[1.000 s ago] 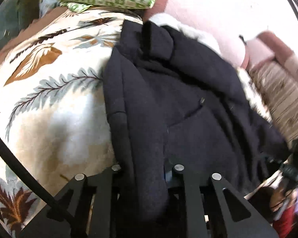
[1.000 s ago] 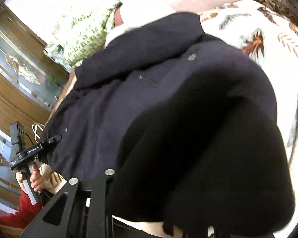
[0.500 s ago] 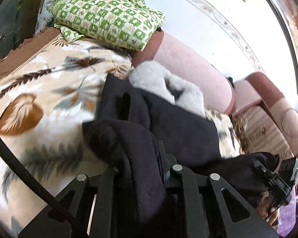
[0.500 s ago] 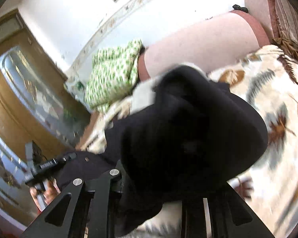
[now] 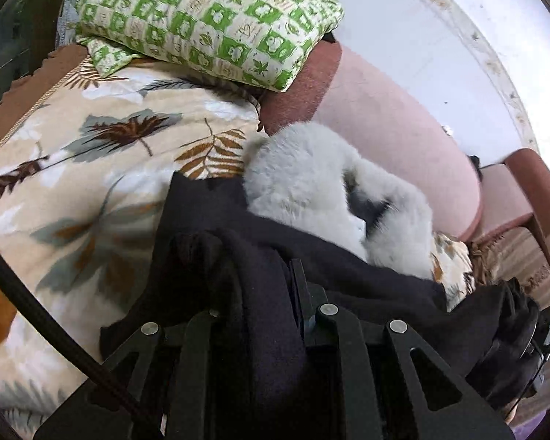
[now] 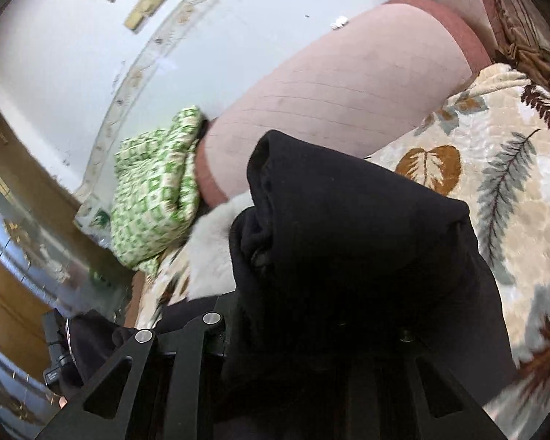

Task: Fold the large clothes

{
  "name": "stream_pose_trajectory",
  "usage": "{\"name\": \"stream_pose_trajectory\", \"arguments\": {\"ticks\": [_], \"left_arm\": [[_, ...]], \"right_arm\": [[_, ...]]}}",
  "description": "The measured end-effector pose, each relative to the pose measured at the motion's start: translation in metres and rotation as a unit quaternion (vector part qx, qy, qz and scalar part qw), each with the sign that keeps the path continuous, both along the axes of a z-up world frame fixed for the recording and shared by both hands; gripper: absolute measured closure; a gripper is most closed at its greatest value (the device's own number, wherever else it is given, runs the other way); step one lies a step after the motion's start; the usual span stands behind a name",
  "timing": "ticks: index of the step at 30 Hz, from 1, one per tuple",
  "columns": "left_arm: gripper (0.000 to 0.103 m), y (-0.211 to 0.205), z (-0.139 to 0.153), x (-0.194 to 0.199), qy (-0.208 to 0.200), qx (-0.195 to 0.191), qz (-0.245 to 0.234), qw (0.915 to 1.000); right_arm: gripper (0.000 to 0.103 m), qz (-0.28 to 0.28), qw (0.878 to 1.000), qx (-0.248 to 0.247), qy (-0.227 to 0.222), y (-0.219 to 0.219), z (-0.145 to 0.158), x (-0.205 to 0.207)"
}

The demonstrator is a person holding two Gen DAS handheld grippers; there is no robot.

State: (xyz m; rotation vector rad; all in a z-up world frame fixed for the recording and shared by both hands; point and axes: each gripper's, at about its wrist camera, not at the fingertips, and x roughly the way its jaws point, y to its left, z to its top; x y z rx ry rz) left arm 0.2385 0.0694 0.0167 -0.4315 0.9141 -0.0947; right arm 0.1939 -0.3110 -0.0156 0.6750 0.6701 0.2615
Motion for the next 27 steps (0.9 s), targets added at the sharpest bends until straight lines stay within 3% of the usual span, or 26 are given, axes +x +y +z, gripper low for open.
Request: {"name": "stream_pose_trajectory", "arguments": {"ticks": [5,8,11,15,17,19,21,23,25,27], "left_arm": [[0.085,-0.013,-0.015,0.044,0.02,0.039,0.004,0.999],[0.082,-0.009,-0.024,0.065,0.025,0.029,0.01,0.9992],[0.08,0.004,-0.042,0.08,0.039,-0.024,0.025,0.9986],[0.074,0.022,-0.056,0.089,0.064,-0.113,0.044,0.9905],[0.066,0.031,-0.051,0.087,0.064,-0.149,0.042,0.9859],[0.048,0.044,-0.039,0.077,0.055,-0.196,0.04,0.9783],[0.041,0.055,-0.022,0.067,0.04,-0.215,0.037,0.9751],[0.034,0.065,0.003,0.054,0.012,-0.2,0.039,0.979],[0.026,0.078,0.036,0.035,-0.032,-0.159,0.057,0.9851],[0.025,0.086,0.061,0.019,-0.05,-0.139,0.062,0.9871]], "right_arm": [[0.077,-0.005,1.0,0.013,0.026,0.002,-0.023,0.054],[0.076,0.004,0.998,0.024,0.059,0.002,-0.041,0.088],[0.073,0.009,0.994,0.061,0.086,-0.006,-0.057,0.111],[0.072,0.018,0.992,0.072,0.099,-0.01,-0.07,0.12],[0.072,0.018,0.991,0.078,0.108,-0.011,-0.072,0.12],[0.07,0.02,0.991,0.065,0.117,-0.009,-0.062,0.115],[0.059,0.023,0.992,0.047,0.116,-0.009,-0.05,0.109],[0.025,0.022,0.995,0.033,0.096,-0.007,-0.029,0.099],[0.008,-0.01,0.998,0.005,0.067,-0.01,-0.004,0.083],[0.007,-0.036,0.998,-0.007,0.047,-0.012,0.02,0.069]]}}
